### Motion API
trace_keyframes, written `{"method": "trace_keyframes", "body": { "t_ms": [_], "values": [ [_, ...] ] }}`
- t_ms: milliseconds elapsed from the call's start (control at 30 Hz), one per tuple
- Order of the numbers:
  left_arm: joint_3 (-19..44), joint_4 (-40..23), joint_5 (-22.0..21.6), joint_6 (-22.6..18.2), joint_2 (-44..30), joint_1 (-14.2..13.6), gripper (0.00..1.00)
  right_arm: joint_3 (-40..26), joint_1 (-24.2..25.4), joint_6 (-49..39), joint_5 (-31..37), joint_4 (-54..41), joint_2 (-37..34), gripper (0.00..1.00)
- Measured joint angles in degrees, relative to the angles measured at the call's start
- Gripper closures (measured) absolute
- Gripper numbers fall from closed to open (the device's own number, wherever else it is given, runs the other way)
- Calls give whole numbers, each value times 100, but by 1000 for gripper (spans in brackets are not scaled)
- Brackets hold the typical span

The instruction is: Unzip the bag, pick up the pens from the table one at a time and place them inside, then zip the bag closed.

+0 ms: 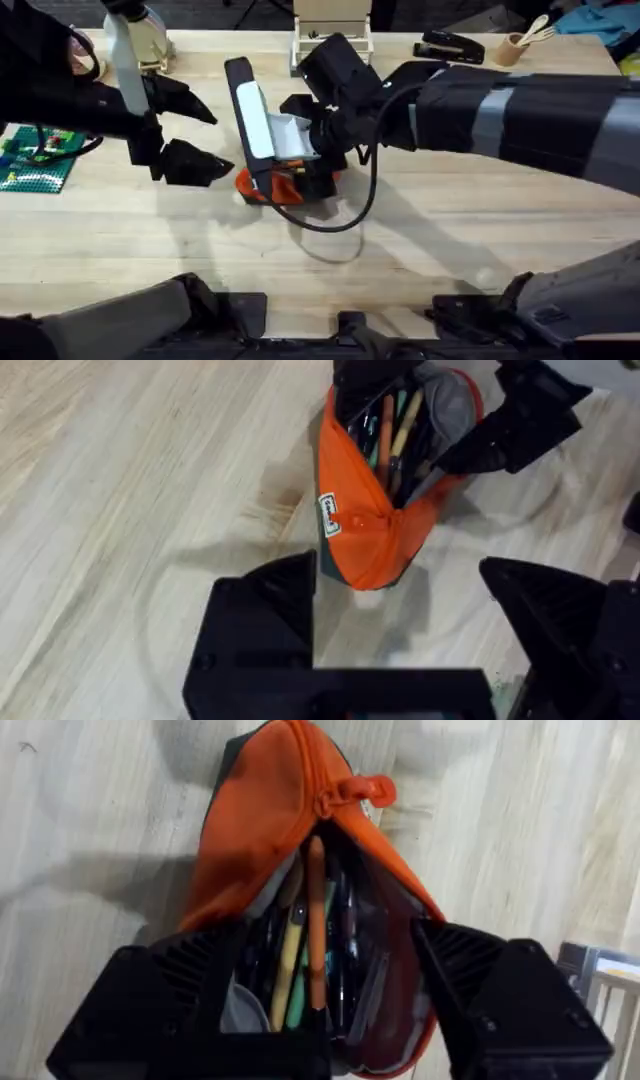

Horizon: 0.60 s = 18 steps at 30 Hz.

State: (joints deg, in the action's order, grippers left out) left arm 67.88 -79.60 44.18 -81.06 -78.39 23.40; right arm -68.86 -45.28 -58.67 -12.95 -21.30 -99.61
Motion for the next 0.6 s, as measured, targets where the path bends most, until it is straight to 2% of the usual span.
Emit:
{"method": "trace_keyframes", "body": {
  "t_ms": [133,333,600],
  "values": [
    [0,16,0,0,0,0,7,-2,0,87,0,-18,0,4],
    [0,9,0,-52,0,0,7,-63,9,982,2,-203,2,5],
    [0,9,-2,-537,0,0,7,-871,17,1822,-27,-1496,76,5]
  ]
}}
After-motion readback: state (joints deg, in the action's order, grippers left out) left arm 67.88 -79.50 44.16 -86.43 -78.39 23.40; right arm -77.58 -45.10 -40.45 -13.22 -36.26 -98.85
